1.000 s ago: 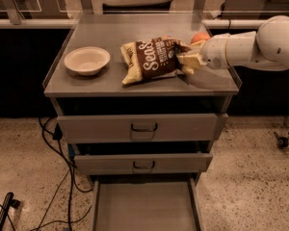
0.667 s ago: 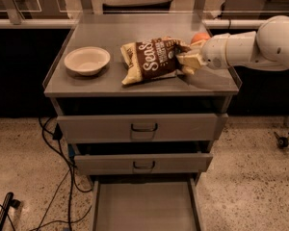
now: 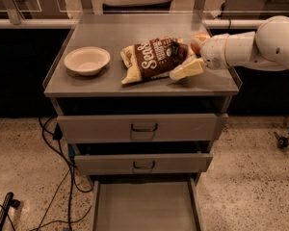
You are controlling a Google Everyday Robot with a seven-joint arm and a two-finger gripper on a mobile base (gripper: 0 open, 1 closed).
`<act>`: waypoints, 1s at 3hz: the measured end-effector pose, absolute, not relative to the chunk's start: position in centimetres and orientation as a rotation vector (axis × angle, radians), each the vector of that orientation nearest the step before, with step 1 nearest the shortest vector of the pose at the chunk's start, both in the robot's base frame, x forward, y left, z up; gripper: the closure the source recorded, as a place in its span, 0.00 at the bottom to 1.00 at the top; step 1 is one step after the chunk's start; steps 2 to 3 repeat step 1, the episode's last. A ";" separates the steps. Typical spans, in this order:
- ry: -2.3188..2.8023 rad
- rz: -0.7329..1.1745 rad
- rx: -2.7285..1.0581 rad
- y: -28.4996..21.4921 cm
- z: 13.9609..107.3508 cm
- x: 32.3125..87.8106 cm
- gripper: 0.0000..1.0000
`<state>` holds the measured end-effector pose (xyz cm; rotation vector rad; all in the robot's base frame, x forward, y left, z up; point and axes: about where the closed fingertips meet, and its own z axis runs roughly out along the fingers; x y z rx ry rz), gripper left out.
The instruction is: Pick brown chip bag from bottom drawer and place on counter
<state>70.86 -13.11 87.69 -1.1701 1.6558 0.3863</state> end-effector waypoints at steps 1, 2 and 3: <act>1.656 0.386 -1.170 -13.1 87.7 70.9 0.00; 1.656 0.386 -1.170 -13.1 87.7 70.9 0.00; 1.656 0.386 -1.170 -13.1 87.7 70.9 0.00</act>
Offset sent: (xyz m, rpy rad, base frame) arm 0.0000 0.0000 0.0000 0.0000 0.0000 0.0000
